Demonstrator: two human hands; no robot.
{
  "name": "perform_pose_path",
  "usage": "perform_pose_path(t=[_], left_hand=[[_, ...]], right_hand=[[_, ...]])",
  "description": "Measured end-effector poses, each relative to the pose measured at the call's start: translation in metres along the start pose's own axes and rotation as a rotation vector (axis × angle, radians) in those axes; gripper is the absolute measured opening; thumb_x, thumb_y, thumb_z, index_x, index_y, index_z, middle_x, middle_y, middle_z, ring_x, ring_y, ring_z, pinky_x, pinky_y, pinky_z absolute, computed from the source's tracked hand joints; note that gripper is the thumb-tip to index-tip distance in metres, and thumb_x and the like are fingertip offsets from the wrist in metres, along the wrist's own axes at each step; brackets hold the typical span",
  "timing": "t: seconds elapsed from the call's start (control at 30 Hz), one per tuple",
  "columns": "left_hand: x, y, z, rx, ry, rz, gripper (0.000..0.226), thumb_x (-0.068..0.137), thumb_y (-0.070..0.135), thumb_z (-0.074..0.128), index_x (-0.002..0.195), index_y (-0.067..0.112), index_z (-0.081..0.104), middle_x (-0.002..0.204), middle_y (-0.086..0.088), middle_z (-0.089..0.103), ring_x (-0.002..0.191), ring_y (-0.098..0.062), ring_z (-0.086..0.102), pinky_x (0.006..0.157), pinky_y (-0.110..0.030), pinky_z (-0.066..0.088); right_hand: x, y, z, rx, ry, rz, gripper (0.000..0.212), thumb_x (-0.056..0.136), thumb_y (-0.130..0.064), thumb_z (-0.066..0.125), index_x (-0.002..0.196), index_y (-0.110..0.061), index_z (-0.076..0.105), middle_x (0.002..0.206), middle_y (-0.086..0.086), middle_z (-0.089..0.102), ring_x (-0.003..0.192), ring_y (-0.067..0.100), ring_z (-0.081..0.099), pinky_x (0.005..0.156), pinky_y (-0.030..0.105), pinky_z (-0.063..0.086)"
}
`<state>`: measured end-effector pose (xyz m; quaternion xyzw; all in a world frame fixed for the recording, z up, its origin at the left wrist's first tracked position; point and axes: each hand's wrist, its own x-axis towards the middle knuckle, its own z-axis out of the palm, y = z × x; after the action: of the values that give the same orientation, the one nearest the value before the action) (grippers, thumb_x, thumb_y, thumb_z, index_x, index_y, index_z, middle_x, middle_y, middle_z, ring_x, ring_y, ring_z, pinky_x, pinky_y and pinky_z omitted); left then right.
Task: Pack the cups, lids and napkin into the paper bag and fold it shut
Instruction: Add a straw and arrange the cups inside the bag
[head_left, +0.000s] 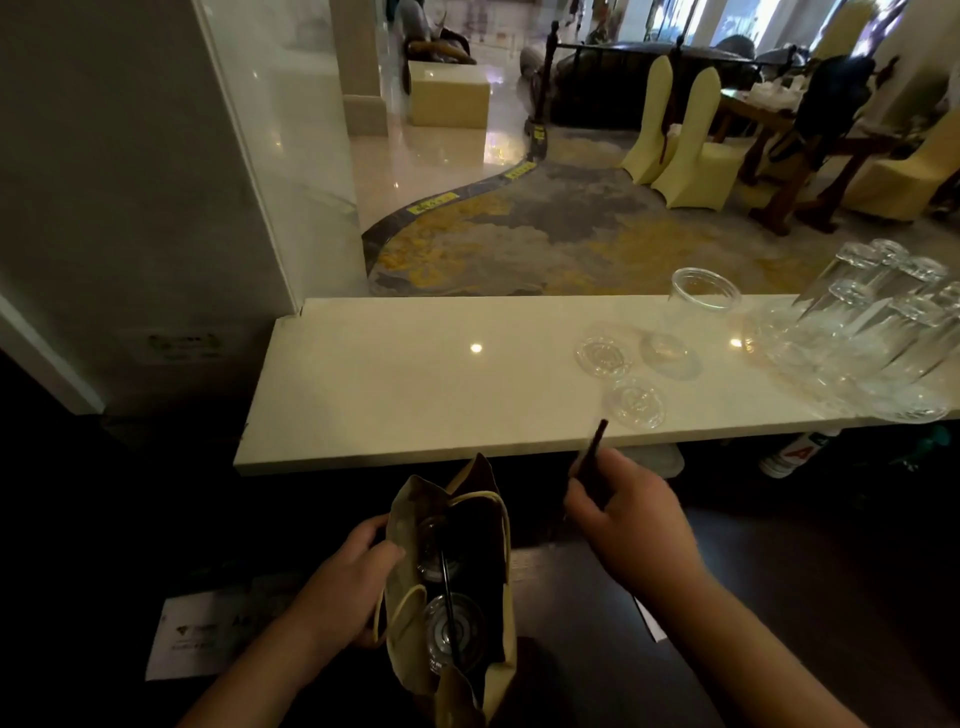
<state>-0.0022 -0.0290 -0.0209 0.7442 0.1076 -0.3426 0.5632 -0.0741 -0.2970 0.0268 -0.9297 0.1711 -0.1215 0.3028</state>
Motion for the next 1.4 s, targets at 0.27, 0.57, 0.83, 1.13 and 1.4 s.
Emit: perform_pose_path(t=[0.27,0.57,0.83,1.13,1.4], left_hand=[[0.004,-0.002,0.000,0.007,-0.024,0.038,0.026,0.100,0.023,0.055,0.121,0.035,0.063,0.104,-0.022,0.076,0.079,-0.029,0.073,0.068,-0.036,0.054],[0.012,-0.007,-0.004,0.016,-0.056,0.012,0.034,0.087,0.039,0.057,0.121,0.042,0.063,0.093,-0.007,0.079,0.087,-0.031,0.077,0.078,-0.047,0.062],[0.010,-0.010,-0.007,0.041,-0.040,0.047,0.023,0.098,0.041,0.061,0.120,0.043,0.064,0.100,-0.002,0.082,0.090,-0.022,0.079,0.087,-0.051,0.064],[0.007,-0.008,-0.009,0.158,-0.078,0.103,0.067,0.076,0.066,0.056,0.133,0.033,0.061,0.125,0.002,0.073,0.118,-0.020,0.068,0.105,-0.047,0.053],[0.011,-0.007,-0.010,0.049,-0.065,-0.006,0.045,0.068,0.066,0.063,0.111,0.054,0.068,0.109,0.002,0.080,0.104,-0.020,0.075,0.099,-0.052,0.057]], right_hand=[[0.004,-0.109,-0.056,0.263,0.071,-0.268,0.009,0.097,-0.029,0.059,0.091,-0.029,0.066,0.077,-0.009,0.069,0.069,0.011,0.067,0.062,0.043,0.056],[0.004,-0.141,-0.022,0.078,-0.098,-0.349,0.017,0.099,-0.037,0.053,0.093,-0.024,0.062,0.079,-0.007,0.065,0.069,0.009,0.063,0.063,0.040,0.055],[-0.016,-0.124,0.036,-0.097,-0.282,-0.326,0.017,0.099,-0.039,0.046,0.089,-0.028,0.054,0.077,-0.008,0.059,0.065,0.008,0.056,0.055,0.019,0.039],[-0.023,-0.102,0.077,-0.107,-0.481,-0.281,0.018,0.097,-0.019,0.049,0.112,-0.023,0.059,0.100,-0.005,0.064,0.086,0.012,0.060,0.074,0.029,0.052],[-0.026,-0.091,0.076,-0.071,-0.393,-0.379,0.023,0.101,-0.035,0.047,0.118,-0.029,0.061,0.103,-0.008,0.064,0.088,0.010,0.061,0.066,0.013,0.039]])
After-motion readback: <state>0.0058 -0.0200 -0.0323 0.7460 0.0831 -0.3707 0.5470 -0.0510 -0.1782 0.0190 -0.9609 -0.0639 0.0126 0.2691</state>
